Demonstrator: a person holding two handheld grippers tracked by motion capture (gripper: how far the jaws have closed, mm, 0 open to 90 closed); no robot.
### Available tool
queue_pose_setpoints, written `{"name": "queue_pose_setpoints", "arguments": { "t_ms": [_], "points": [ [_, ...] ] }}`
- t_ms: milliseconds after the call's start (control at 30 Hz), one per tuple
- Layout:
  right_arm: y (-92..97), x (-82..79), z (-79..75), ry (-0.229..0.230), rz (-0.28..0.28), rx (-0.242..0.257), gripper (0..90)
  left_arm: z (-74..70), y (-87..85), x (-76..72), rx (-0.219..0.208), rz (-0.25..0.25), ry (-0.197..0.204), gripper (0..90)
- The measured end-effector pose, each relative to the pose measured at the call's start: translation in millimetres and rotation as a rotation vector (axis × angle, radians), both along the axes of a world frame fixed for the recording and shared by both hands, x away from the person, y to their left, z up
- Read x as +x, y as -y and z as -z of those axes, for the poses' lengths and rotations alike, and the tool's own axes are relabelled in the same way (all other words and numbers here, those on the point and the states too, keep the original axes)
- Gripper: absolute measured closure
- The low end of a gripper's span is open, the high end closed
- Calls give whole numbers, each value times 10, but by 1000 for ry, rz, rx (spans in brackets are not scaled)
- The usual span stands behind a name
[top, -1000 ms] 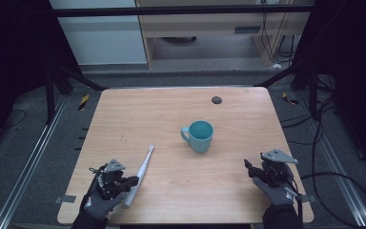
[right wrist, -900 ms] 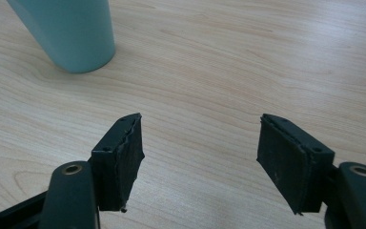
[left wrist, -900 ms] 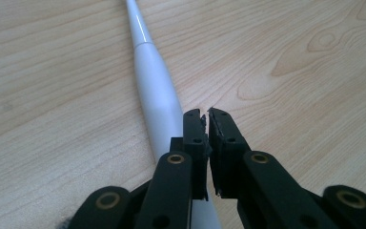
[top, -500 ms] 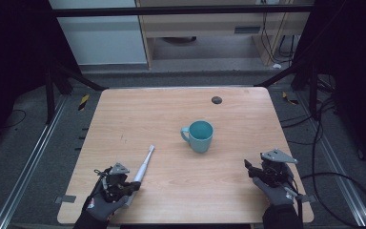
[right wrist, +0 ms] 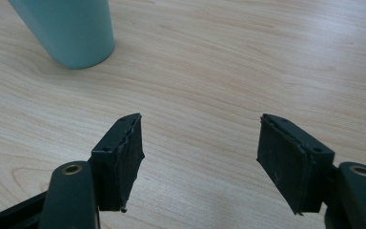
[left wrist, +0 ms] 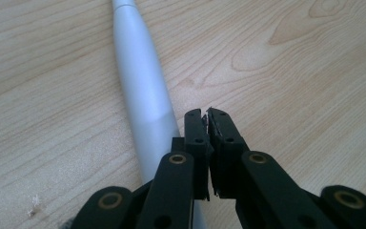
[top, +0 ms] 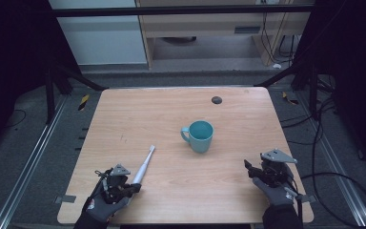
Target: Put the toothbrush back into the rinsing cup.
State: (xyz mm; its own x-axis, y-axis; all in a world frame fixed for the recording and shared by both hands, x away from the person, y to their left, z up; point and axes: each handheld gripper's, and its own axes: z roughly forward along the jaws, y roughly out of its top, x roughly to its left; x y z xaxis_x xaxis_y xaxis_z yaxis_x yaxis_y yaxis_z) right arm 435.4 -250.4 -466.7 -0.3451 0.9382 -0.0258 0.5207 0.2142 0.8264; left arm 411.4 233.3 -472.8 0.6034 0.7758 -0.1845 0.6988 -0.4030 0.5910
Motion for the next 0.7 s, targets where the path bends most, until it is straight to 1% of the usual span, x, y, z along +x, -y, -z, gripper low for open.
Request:
{"name": "queue_pose_setpoints", "arguments": {
  "t_ms": [200,233,467,500,600,633,700],
  "points": [
    [2,-1,2,-3,3,0,321,7,-10,-23,3,2,-3,858],
    [2,0,3,-3,2,-2,321,5,-15,-26,7,5,-9,858],
    [4,2,7,-5,2,-3,321,11,-37,-46,6,-1,-11,855],
    [-1,-1,4,-10,2,5,321,7,-41,-45,10,5,-10,853],
    [-3,0,5,-9,1,3,321,0,-36,-47,-1,1,-7,838],
    [-4,2,4,-6,0,2,322,-23,-50,-40,-5,-1,10,821],
    [-3,3,4,-4,1,1,322,-80,-91,-25,-24,-22,42,793]
  ]
}}
